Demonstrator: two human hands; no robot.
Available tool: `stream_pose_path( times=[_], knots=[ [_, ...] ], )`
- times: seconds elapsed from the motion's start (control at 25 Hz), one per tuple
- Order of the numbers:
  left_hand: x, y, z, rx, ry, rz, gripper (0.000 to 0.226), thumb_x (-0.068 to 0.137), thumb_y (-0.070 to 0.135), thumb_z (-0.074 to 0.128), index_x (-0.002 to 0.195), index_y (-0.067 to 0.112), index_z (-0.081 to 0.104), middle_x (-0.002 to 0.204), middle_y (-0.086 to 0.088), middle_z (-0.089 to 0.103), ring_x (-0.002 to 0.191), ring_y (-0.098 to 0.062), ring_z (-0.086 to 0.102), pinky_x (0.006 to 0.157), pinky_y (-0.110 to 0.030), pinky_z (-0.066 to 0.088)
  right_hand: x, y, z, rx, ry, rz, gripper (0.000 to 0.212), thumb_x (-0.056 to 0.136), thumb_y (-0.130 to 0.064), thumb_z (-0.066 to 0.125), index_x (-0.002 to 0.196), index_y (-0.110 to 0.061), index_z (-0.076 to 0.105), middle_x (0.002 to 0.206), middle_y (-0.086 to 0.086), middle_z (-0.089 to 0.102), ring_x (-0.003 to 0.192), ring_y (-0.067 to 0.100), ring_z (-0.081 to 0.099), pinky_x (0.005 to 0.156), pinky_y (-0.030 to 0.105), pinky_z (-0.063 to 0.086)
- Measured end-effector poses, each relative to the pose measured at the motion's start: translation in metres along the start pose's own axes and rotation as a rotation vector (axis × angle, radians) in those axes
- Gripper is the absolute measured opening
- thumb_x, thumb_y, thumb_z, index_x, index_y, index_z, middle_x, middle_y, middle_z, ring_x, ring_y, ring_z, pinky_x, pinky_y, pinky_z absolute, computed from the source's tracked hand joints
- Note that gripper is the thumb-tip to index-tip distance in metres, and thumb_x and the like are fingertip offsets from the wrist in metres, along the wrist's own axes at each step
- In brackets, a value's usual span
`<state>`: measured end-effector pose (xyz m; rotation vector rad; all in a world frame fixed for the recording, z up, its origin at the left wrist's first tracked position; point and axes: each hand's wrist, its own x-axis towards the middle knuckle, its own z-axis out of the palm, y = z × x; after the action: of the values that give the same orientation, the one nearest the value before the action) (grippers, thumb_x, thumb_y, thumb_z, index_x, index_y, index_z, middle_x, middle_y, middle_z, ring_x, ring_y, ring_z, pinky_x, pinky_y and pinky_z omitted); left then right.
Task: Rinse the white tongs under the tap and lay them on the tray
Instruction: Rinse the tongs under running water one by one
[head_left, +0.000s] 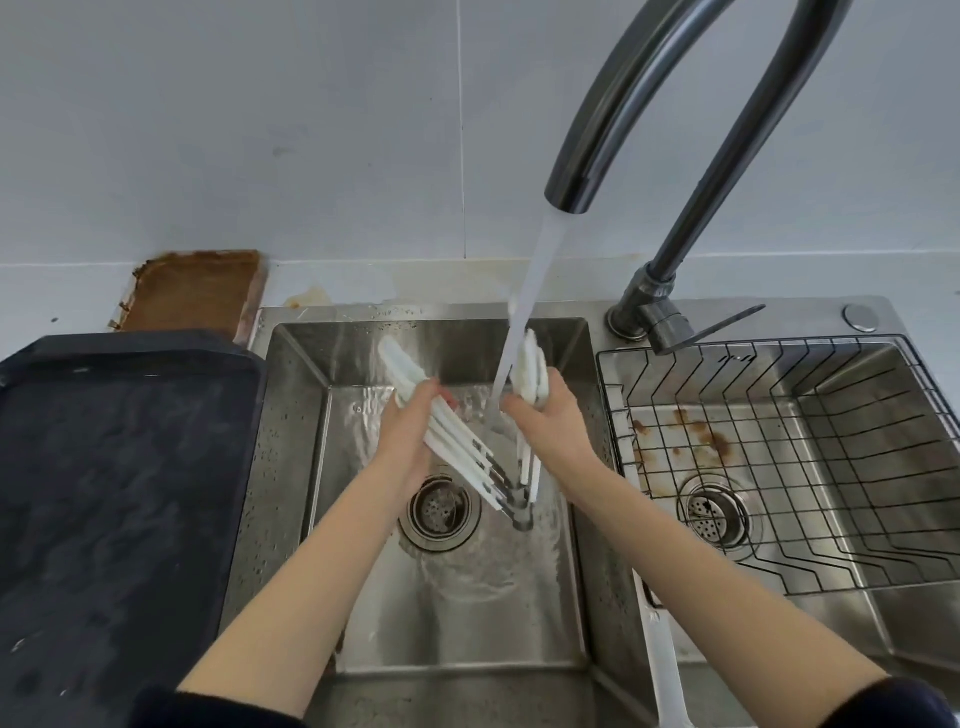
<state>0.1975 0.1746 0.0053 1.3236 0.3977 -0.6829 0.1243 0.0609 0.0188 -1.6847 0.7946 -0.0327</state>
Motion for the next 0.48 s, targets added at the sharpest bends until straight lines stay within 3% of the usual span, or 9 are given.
stream_pose_path(
  times=[0.12, 0.2, 0.28, 0.36, 0.48],
  knots=[
    [0.004, 0.001, -0.01, -0.224, 0.017, -0.095, 0.021, 0.089, 0.01, 0.047, 0.068, 0.015, 0.047, 0.047, 0.003, 0.05, 0.054, -0.011, 0.048, 0.062, -0.025, 0.042, 0.004, -0.024, 0.005, -0.085, -0.121, -0.047, 0.039, 0.088, -0.029, 0.057, 0.12, -0.01, 0.044, 0.089, -0.004, 0.051, 0.075, 0.01, 0.051, 0.064, 0.024, 0.043],
    [0.003, 0.003, -0.012, -0.288, 0.043, -0.149, 0.022, 0.089, 0.014, 0.048, 0.067, 0.016, 0.045, 0.052, 0.003, 0.046, 0.049, -0.007, 0.046, 0.058, -0.022, 0.039, 0.007, -0.032, 0.005, -0.137, -0.18, -0.038, 0.049, 0.09, -0.037, 0.052, 0.129, -0.011, 0.04, 0.103, -0.002, 0.052, 0.091, 0.014, 0.053, 0.076, 0.026, 0.042],
    [0.003, 0.003, -0.01, -0.324, 0.073, -0.208, 0.024, 0.088, 0.018, 0.05, 0.064, 0.017, 0.044, 0.052, 0.003, 0.044, 0.05, -0.007, 0.043, 0.057, -0.02, 0.039, 0.01, -0.035, -0.001, -0.193, -0.216, -0.032, 0.053, 0.092, -0.043, 0.046, 0.134, -0.01, 0.039, 0.106, -0.004, 0.052, 0.097, 0.015, 0.053, 0.08, 0.026, 0.039],
    [0.003, 0.003, -0.007, -0.328, 0.096, -0.257, 0.03, 0.086, 0.022, 0.053, 0.058, 0.018, 0.042, 0.039, 0.005, 0.044, 0.04, -0.006, 0.041, 0.052, -0.019, 0.037, 0.008, -0.036, -0.01, -0.27, -0.232, -0.031, 0.053, 0.094, -0.042, 0.04, 0.138, -0.012, 0.036, 0.107, -0.002, 0.057, 0.094, 0.013, 0.053, 0.078, 0.025, 0.038],
    [0.003, 0.006, -0.001, -0.367, 0.121, -0.294, 0.033, 0.083, 0.022, 0.051, 0.054, 0.018, 0.036, 0.032, 0.007, 0.041, 0.03, -0.007, 0.038, 0.044, -0.016, 0.037, 0.004, -0.034, -0.032, -0.431, -0.16, -0.102, 0.045, 0.097, -0.032, 0.039, 0.138, -0.014, 0.039, 0.128, 0.005, 0.057, 0.109, 0.018, 0.054, 0.084, 0.022, 0.036]
  ],
)
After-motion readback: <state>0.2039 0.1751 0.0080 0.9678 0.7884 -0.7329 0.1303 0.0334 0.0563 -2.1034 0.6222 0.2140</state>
